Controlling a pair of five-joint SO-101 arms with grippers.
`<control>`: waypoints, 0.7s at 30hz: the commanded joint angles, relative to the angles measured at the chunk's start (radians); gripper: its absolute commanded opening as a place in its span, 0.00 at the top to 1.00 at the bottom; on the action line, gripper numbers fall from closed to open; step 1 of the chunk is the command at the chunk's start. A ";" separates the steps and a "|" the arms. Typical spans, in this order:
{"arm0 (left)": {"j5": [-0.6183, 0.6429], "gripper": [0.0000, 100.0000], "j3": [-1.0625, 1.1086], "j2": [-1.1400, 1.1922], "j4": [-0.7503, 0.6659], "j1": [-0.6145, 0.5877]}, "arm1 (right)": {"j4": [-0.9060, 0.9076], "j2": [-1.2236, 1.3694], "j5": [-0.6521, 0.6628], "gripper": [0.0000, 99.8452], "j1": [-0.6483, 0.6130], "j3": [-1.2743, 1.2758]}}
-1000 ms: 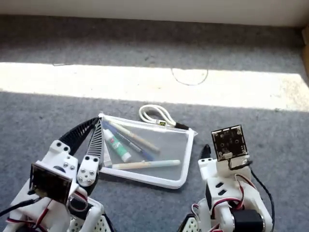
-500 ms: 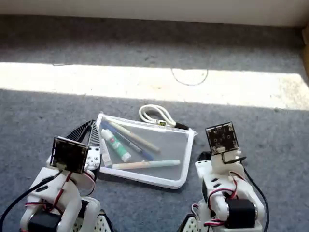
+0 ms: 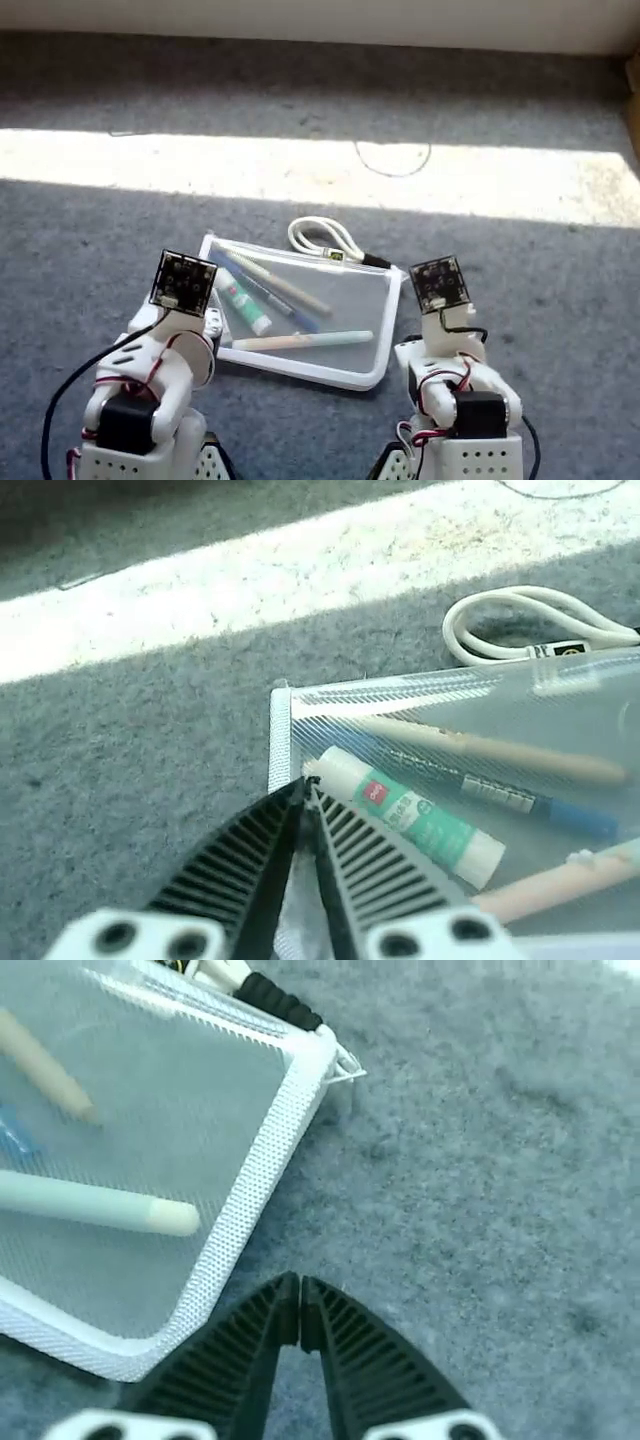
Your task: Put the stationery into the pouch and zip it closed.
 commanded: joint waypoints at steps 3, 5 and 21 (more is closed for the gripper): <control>0.005 0.99 0.090 -0.004 -0.029 -0.012 | -0.025 -0.007 0.005 0.99 0.008 0.039; 0.005 0.99 0.133 -0.004 -0.063 -0.012 | -0.025 -0.007 0.005 0.99 0.008 0.064; 0.006 0.99 0.271 0.004 -0.196 -0.007 | -0.303 -0.007 0.005 0.99 0.010 0.366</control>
